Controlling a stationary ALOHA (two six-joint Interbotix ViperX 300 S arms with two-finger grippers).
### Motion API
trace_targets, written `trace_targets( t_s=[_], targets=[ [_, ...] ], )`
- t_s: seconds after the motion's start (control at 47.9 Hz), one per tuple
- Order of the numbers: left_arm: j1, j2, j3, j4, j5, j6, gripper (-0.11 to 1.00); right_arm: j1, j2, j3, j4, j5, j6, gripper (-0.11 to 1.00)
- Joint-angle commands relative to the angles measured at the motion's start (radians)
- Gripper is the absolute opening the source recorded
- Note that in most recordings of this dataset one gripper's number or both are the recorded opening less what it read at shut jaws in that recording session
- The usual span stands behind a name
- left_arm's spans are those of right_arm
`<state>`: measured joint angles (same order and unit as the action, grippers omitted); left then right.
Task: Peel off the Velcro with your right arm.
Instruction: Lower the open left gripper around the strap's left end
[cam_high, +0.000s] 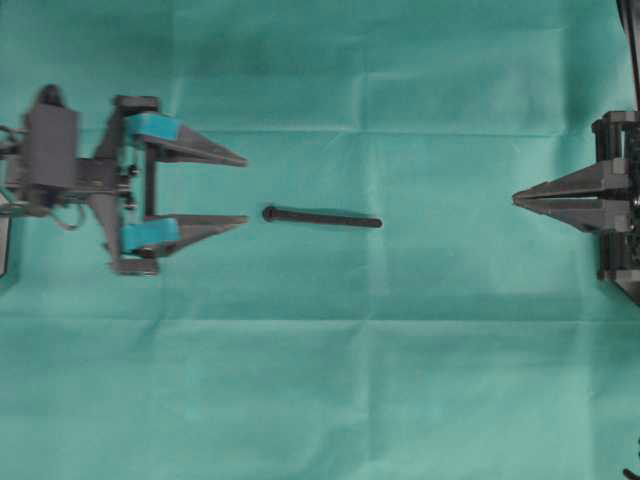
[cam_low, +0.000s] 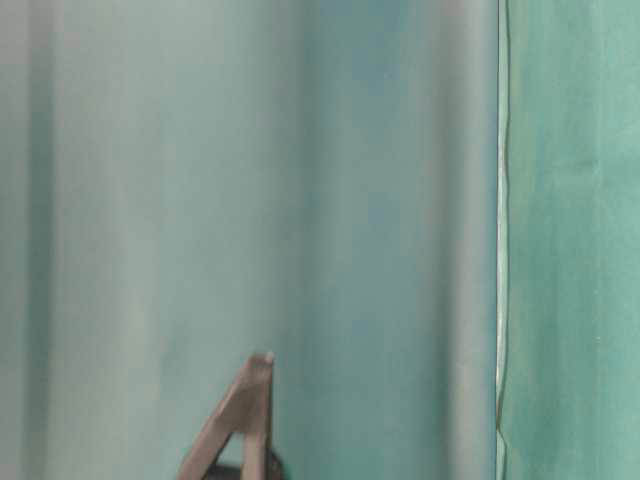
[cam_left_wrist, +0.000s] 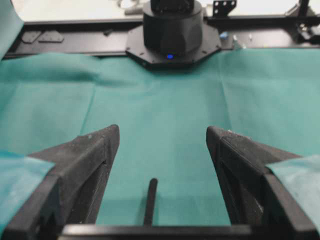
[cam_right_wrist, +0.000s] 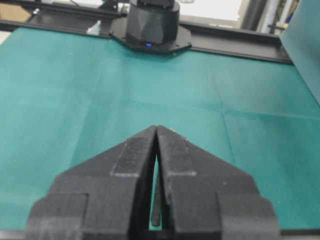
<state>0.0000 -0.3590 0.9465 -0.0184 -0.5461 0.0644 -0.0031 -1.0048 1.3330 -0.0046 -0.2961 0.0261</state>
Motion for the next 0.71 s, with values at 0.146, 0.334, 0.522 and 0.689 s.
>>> trace_targets(
  t_s=[0.146,0.334,0.522,0.689],
  targets=[
    [-0.002,0.103,-0.11,0.0,-0.003,0.0,0.76,0.002,0.002,-0.008,-0.008,-0.006,0.0,-0.07],
    [0.002,0.163,-0.164,-0.002,0.034,0.002,0.76,0.002,0.002,-0.008,-0.014,-0.008,0.0,-0.07],
    [0.014,0.195,-0.198,-0.002,0.095,0.0,0.76,0.002,0.0,-0.005,-0.014,-0.006,0.0,-0.07],
    [0.021,0.227,-0.224,-0.003,0.152,0.0,0.76,0.002,0.0,-0.002,-0.014,-0.008,0.0,-0.07]
  ],
)
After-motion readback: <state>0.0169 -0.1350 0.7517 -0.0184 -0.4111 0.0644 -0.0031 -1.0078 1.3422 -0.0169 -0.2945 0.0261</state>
